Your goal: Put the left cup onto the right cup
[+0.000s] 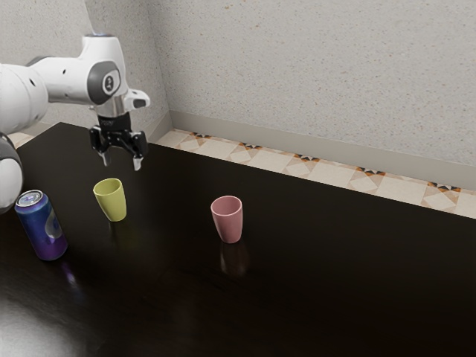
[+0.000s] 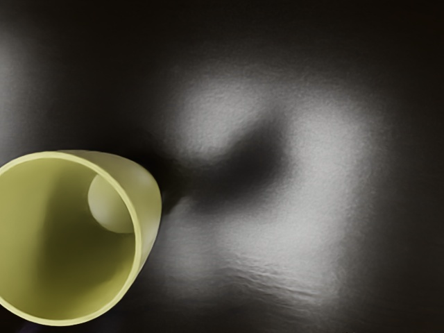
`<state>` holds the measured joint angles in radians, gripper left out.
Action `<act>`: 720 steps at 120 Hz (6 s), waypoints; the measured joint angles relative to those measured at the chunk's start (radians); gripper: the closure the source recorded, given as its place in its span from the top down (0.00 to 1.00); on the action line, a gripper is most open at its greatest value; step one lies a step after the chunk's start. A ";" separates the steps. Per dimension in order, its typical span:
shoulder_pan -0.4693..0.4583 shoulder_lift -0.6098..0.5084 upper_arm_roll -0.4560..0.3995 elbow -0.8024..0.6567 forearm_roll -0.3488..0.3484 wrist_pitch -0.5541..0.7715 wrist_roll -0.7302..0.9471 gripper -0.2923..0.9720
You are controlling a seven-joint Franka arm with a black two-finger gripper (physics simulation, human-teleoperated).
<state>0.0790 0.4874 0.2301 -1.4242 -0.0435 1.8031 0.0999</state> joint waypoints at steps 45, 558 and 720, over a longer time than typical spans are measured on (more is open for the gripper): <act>0.042 0.083 -0.011 0.014 -0.020 0.067 0.057 0.75; -0.401 -0.290 0.043 -0.228 0.002 0.057 0.107 0.15; -0.406 -0.017 -0.041 0.031 -0.019 0.049 0.106 0.15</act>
<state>-0.3267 0.4707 0.1887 -1.3936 -0.0621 1.8525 0.2058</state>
